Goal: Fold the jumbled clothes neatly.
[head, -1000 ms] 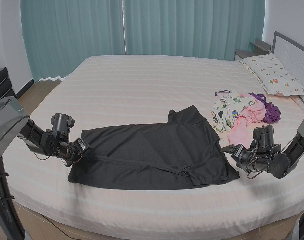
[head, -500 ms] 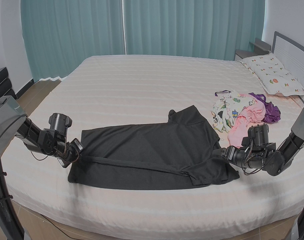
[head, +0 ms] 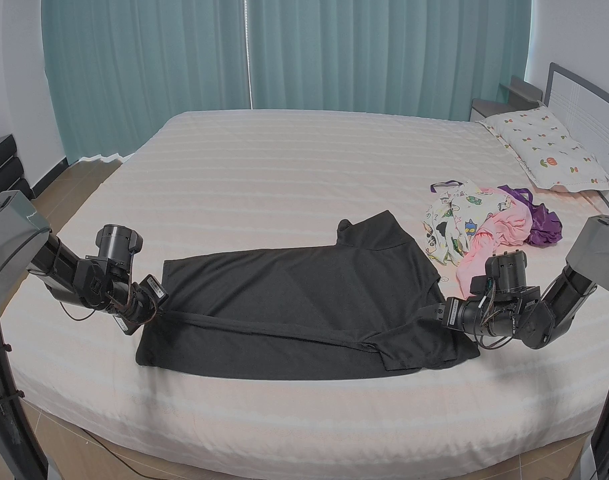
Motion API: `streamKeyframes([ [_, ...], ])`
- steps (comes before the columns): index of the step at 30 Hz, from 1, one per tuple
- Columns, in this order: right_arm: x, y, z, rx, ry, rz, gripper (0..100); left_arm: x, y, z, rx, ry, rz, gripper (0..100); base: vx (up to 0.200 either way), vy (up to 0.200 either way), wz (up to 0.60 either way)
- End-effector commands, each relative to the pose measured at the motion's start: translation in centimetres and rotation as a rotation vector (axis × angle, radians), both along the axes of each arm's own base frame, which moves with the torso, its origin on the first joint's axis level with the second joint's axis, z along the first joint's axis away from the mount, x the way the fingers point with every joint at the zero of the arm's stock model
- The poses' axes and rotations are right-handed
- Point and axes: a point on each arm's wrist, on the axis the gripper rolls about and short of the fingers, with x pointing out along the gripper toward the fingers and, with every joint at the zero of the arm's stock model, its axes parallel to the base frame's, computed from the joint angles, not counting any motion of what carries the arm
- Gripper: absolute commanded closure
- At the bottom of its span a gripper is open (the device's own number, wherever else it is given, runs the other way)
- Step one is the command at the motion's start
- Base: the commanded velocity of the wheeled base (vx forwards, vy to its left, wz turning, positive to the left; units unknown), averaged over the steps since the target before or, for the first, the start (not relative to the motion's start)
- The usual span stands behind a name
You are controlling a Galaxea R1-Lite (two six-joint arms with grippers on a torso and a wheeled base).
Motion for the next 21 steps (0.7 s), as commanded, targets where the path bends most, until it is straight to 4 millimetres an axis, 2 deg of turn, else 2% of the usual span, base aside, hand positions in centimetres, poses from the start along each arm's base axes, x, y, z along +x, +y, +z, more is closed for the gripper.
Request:
streamKeyframes([
  [1, 0.1, -0.1, -0.6, -0.015, 0.009, 0.007, 100, 0.0, 0.0, 0.1, -0.001, -0.002, 0.001, 100, 0.000, 0.000, 0.00],
  [6, 0.3, -0.5, -0.2, -0.002, -0.001, -0.010, 100, 0.0, 0.2, 0.0, -0.001, -0.001, 0.006, 100, 0.000, 0.000, 0.00],
  [14, 1.5, -1.5, 1.5, 0.066, -0.107, -0.086, 100, 0.1, 0.3, -0.2, -0.001, 0.002, 0.009, 100, 0.000, 0.000, 0.00],
  [21, 2.1, -1.6, 0.9, 0.066, -0.105, -0.095, 100, 0.3, 0.3, -0.2, -0.002, 0.001, 0.010, 100, 0.000, 0.000, 0.00],
])
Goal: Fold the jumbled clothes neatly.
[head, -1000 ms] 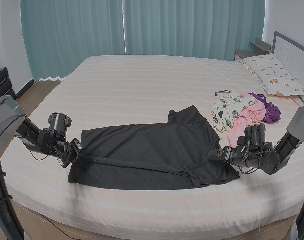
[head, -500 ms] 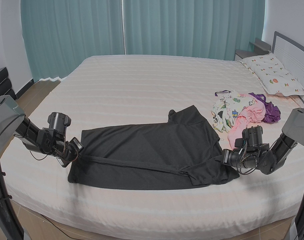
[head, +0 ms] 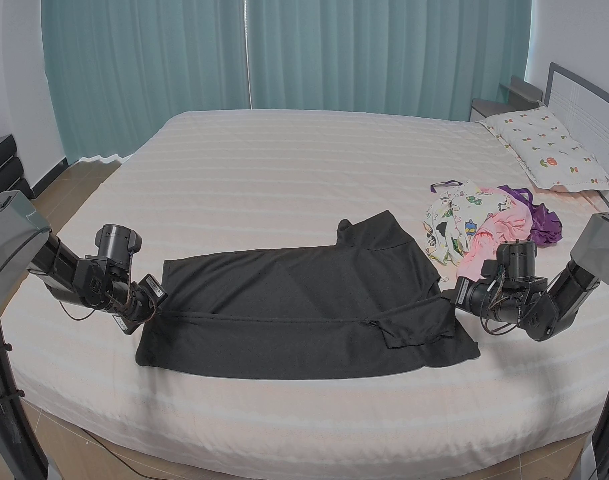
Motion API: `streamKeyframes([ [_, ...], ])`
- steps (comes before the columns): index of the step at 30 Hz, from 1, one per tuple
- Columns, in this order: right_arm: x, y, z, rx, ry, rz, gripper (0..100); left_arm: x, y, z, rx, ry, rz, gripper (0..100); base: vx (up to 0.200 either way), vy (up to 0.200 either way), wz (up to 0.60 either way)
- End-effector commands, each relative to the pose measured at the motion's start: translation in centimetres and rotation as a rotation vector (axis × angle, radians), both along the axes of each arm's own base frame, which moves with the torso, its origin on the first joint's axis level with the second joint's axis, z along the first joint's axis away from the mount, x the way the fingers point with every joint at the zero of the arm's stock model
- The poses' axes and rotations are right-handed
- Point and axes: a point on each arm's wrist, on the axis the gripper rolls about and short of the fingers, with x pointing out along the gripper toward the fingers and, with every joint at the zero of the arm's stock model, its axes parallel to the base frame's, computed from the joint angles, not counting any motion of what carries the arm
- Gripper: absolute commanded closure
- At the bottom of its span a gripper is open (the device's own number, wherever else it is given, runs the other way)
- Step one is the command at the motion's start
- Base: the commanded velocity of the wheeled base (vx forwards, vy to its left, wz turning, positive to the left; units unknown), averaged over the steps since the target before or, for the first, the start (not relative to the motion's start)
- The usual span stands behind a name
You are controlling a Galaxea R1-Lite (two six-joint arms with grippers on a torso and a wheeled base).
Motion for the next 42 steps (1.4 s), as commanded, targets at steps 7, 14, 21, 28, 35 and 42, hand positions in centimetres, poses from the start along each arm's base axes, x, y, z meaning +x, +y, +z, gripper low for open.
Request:
streamKeyframes([
  [7, 0.9, 0.2, -1.6, 0.006, 0.011, -0.004, 100, 0.8, 0.1, -0.9, -0.026, 0.012, 0.035, 100, 0.000, 0.000, 0.00],
  [14, 0.9, 0.4, -2.5, 0.003, 0.030, 0.001, 0, 1.1, 0.1, -1.3, -0.036, 0.017, 0.033, 0, 0.000, 0.000, 0.00],
  [21, 0.7, 0.0, -0.5, 0.043, -0.003, -0.040, 0, 1.0, 0.2, -0.9, -0.054, 0.010, 0.051, 0, 0.000, 0.000, 0.00],
  [28, -2.9, -0.8, 2.9, 0.069, -0.029, -0.135, 0, -1.3, 2.2, 3.7, -0.133, -0.090, 0.063, 0, 0.000, 0.000, 0.00],
  [35, -7.4, -0.9, 5.4, 0.071, -0.052, -0.121, 0, -5.9, 2.5, 6.6, -0.211, -0.131, 0.040, 0, 0.000, 0.000, 0.00],
  [42, -10.2, 0.1, 7.2, 0.130, -0.035, -0.102, 0, -9.1, 2.3, 6.5, -0.229, -0.106, 0.032, 0, 0.000, 0.000, 0.00],
])
